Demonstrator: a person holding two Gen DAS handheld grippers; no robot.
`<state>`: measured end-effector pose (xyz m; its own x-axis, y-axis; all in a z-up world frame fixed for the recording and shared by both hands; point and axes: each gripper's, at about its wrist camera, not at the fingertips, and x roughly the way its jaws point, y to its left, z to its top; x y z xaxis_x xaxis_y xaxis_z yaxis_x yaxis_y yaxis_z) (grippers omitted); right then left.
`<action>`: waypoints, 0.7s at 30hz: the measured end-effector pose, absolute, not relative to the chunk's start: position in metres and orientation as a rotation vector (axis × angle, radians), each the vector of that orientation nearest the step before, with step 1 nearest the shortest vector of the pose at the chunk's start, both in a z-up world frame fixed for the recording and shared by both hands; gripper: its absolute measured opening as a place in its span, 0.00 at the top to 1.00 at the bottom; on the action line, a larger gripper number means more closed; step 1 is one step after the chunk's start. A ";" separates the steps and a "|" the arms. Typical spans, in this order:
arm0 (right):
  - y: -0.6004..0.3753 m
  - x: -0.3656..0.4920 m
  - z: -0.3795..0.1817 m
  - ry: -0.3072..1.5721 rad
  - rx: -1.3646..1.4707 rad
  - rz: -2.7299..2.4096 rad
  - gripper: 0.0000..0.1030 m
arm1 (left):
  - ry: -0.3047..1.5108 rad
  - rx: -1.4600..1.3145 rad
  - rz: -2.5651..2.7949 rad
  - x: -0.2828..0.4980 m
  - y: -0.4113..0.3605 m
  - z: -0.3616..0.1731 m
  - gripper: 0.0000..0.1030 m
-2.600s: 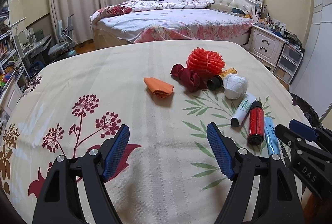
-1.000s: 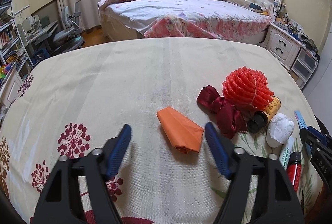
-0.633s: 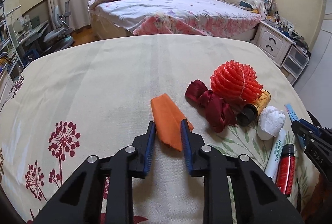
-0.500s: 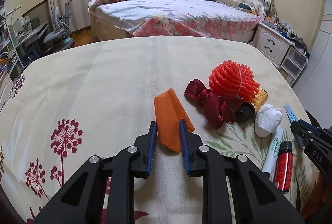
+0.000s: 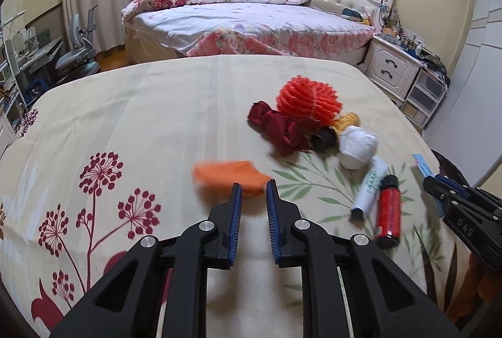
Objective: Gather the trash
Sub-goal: 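Grasp the orange cloth with the left gripper while the right gripper holds the blue tube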
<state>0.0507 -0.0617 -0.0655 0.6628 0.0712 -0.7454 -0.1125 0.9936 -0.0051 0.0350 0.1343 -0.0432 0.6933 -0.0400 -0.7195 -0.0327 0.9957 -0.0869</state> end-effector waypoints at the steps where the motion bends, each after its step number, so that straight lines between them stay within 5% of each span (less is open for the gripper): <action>1: -0.063 0.048 -0.065 0.838 -0.050 0.103 0.82 | 0.798 -0.088 -0.009 0.033 0.131 -0.042 0.84; 9: -0.064 0.037 -0.065 0.837 -0.048 0.103 0.82 | 0.804 -0.078 -0.014 0.022 0.129 -0.046 0.84; 11: -0.065 0.032 -0.068 0.842 -0.046 0.105 0.82 | 0.808 -0.080 0.009 0.023 0.133 -0.049 0.57; 13: -0.065 0.031 -0.069 0.847 -0.045 0.107 0.82 | 0.801 -0.096 0.040 0.023 0.138 -0.050 0.42; 21: -0.060 0.039 -0.072 0.865 -0.057 0.115 0.82 | 0.829 -0.086 0.079 0.043 0.145 -0.057 0.31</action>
<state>0.0394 -0.0597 -0.0722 0.6427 0.0779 -0.7622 -0.1238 0.9923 -0.0030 0.0429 0.1452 -0.0574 0.6731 0.0366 -0.7387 -0.1035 0.9936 -0.0451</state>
